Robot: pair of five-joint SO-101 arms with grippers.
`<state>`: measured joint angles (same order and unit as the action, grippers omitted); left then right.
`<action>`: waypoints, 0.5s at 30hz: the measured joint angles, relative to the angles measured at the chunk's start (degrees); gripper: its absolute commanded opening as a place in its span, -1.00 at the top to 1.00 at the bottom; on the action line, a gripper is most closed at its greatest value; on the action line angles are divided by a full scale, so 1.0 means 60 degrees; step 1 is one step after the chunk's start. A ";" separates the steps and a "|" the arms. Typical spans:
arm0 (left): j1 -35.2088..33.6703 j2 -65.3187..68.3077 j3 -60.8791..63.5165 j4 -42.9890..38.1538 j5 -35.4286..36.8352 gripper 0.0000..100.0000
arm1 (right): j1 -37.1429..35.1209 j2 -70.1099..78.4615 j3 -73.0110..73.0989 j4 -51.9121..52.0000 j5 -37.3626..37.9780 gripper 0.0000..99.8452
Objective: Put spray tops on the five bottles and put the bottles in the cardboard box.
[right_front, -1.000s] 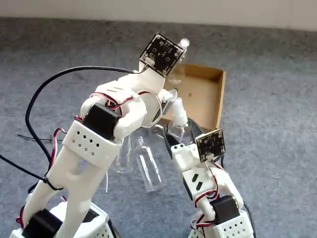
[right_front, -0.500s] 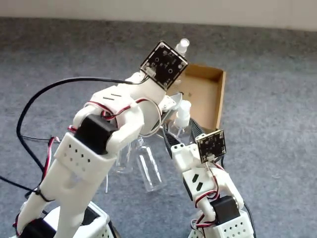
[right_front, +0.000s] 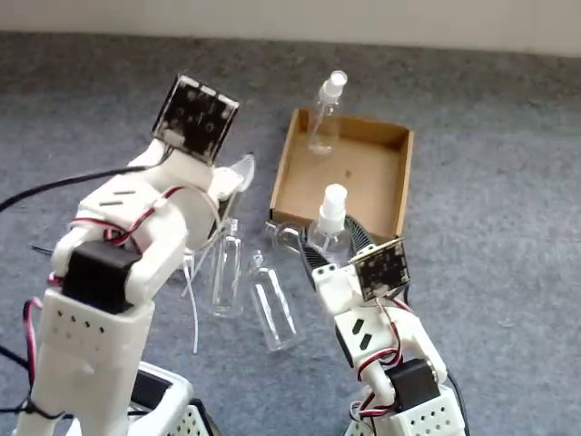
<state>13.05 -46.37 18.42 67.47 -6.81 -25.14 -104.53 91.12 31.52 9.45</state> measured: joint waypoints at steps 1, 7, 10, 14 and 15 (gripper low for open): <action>-0.0176 -0.0308 0.0469 0.0000 -0.0132 0.69 | 0.0000 0.0000 0.0000 0.0000 0.0469 0.99; -0.1714 -0.2198 0.3927 -0.1275 -0.0469 0.69 | 0.1011 0.0147 -0.0015 -0.1582 0.2110 0.99; -0.2330 -0.2828 0.5758 -0.2300 -0.0469 0.69 | 0.1949 0.1231 -0.0117 -0.2300 0.2212 0.99; -0.2447 -0.3018 0.7473 -0.3326 -0.0469 0.69 | 0.2476 0.3546 -0.1099 -0.3487 0.2242 0.99; -0.2447 -0.3018 0.7707 -0.3560 -0.0469 0.69 | 0.2520 0.4190 -0.1436 -0.3839 0.2242 0.99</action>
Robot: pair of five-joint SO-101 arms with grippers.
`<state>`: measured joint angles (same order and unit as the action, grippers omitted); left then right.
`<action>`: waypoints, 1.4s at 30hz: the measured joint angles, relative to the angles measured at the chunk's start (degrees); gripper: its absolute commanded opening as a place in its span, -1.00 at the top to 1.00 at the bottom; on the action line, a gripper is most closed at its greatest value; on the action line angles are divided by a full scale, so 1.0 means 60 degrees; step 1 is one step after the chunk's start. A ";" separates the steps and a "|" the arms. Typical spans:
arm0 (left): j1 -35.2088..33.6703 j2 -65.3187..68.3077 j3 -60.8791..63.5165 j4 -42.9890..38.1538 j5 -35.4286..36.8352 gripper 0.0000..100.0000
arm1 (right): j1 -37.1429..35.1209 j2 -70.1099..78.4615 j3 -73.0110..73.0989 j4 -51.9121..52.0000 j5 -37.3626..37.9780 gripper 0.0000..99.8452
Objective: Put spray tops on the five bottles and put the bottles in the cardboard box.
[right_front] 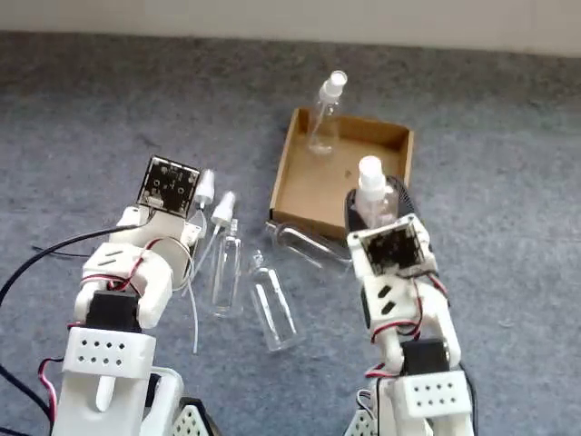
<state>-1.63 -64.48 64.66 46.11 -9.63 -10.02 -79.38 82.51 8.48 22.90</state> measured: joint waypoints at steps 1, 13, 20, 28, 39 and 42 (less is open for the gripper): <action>0.0000 0.0000 0.0205 -0.0220 0.0000 0.69 | 0.0015 0.0645 -0.0366 -0.0352 -0.0015 0.99; 0.0015 -0.0029 0.1978 -0.2579 0.0630 0.69 | 0.0557 0.8762 -0.5392 -0.3502 -0.2139 0.99; 0.0015 -0.0029 0.2095 -0.2667 0.0689 0.69 | 0.0703 1.3070 -0.7194 -0.4293 -0.2154 0.99; 0.0234 -0.0029 0.2388 -0.3136 0.0689 0.69 | 0.1128 1.5619 -0.8352 -0.6916 -0.2168 0.99; 0.0278 -0.0029 0.2476 -0.3223 0.0689 0.69 | 0.1158 1.7158 -0.8469 -0.8132 -0.2183 0.99; 0.0278 -0.0029 0.2476 -0.3223 0.0689 0.69 | 0.1158 1.7275 -0.8557 -0.8205 -0.2183 0.98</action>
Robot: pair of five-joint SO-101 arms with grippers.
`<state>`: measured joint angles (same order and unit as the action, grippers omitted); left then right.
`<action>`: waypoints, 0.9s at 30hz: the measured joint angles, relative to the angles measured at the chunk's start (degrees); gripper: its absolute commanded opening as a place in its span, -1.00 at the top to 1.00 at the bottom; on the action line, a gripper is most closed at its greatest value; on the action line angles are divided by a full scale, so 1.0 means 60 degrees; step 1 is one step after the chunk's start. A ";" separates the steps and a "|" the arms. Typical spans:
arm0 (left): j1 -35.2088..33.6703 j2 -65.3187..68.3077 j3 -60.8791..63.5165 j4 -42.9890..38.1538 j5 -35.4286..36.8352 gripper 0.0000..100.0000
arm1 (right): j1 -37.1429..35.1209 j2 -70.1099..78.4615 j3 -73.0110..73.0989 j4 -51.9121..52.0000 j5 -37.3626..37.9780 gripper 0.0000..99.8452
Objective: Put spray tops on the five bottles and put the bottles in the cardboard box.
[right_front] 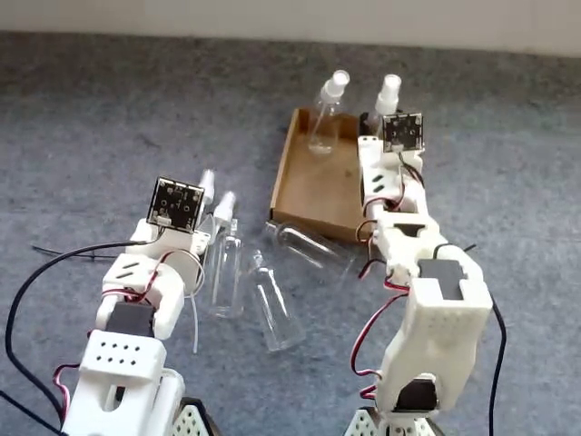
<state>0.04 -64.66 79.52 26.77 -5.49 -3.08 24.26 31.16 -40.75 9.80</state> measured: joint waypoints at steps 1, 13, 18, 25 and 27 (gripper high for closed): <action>0.0000 0.0000 0.0000 0.0000 0.0000 0.69 | 0.0000 0.0000 0.0000 -0.0015 -0.0015 0.98; 0.0000 0.0000 0.0000 0.0000 0.0000 0.69 | -0.0073 0.0000 0.0000 -0.0015 -0.0015 0.60; 0.0000 0.0000 0.0000 0.0000 0.0000 0.69 | -0.0073 0.0015 0.0000 0.0000 -0.0015 0.60; 0.0000 0.0000 0.0000 0.0000 0.0000 0.69 | -0.0073 0.0015 0.0000 0.0000 -0.0015 0.59; 0.0000 0.0000 0.0000 0.0000 0.0000 0.69 | -0.0073 0.0015 0.0000 0.0000 -0.0015 0.59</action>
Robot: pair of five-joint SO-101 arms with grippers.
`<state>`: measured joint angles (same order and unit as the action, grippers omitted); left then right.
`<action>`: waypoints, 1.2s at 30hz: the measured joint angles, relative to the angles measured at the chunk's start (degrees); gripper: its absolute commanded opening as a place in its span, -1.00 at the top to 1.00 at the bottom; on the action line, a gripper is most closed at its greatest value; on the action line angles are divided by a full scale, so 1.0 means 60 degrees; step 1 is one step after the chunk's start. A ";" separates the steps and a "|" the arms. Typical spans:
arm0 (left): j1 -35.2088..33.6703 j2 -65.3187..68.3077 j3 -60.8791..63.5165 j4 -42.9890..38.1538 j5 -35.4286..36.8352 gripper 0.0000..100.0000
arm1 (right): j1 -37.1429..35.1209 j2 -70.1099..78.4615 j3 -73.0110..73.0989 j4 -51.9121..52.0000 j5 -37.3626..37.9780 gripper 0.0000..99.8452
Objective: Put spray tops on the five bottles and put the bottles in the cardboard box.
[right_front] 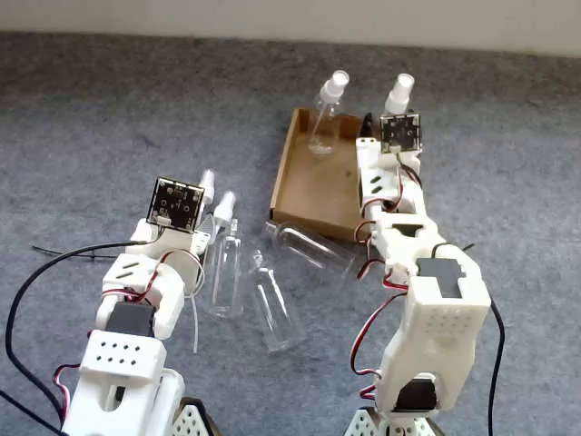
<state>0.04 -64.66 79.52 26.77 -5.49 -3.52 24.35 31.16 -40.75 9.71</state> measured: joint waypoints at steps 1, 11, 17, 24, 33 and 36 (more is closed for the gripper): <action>0.0000 0.0000 0.0000 0.0000 0.0000 0.69 | 0.0000 0.0000 0.0000 0.0000 0.0000 0.59; 0.0000 0.0000 0.0000 0.0000 0.0000 0.69 | 0.0029 0.0000 0.0000 0.0000 0.0000 0.59; 0.0000 0.0000 0.0000 0.0000 0.0000 0.69 | 0.0029 0.0000 0.0000 0.0000 0.0000 0.54; 0.0000 0.0000 0.0000 0.0000 0.0000 0.69 | 0.0044 -0.0571 0.0000 0.0864 0.0000 0.40; 0.0000 0.0000 0.0000 0.0000 0.0000 0.69 | 0.0044 -0.1714 0.0015 0.1495 0.0000 0.40; 0.0000 0.0000 0.0000 0.0000 0.0000 0.69 | 0.0044 -0.2403 -0.0190 0.2271 0.0000 0.40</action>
<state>0.04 -64.66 79.52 26.77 -5.49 -3.25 9.93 30.02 -27.12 9.71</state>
